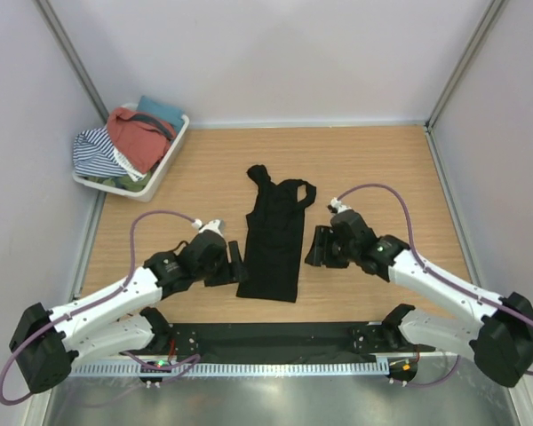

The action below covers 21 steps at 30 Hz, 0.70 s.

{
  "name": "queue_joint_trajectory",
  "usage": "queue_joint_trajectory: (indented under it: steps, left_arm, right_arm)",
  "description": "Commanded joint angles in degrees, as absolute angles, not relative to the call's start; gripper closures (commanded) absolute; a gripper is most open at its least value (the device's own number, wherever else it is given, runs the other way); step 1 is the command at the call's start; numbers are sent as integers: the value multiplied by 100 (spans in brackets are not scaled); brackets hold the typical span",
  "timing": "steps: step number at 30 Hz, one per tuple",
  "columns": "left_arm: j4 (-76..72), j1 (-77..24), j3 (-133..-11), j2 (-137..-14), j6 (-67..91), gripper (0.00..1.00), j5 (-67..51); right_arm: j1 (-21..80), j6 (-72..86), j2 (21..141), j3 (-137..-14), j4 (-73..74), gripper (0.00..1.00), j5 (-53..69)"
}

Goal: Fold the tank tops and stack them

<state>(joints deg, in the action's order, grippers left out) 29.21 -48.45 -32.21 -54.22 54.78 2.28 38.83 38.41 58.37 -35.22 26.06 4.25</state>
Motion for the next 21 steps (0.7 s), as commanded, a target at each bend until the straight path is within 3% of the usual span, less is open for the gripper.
queue_joint_trajectory:
  steps: [1, 5, 10, 15, 21]
  left_arm:
    - [3287, -5140, -3935, -5799, 5177, 34, 694]
    - [3331, -5782, -4446, -6450, 5177, 34, 1221]
    - [3902, -6714, -5360, -7618, 5291, 24, 2223]
    - [4095, -7022, -5922, -8568, 5291, 10, 2539]
    - [4447, -7031, -6161, -8991, 5309, 5, 3006]
  right_arm:
    - [3763, 3542, 6450, -4174, 2558, 46, -386]
    - [3411, 3568, 7484, -4709, 2075, 45, -527]
    - [3279, 3560, 8673, -5431, 1934, 38, -729]
    - [2980, 3805, 9499, -5844, 1433, 35, -301]
    - [2620, 3999, 9975, -6283, 1134, 32, -194]
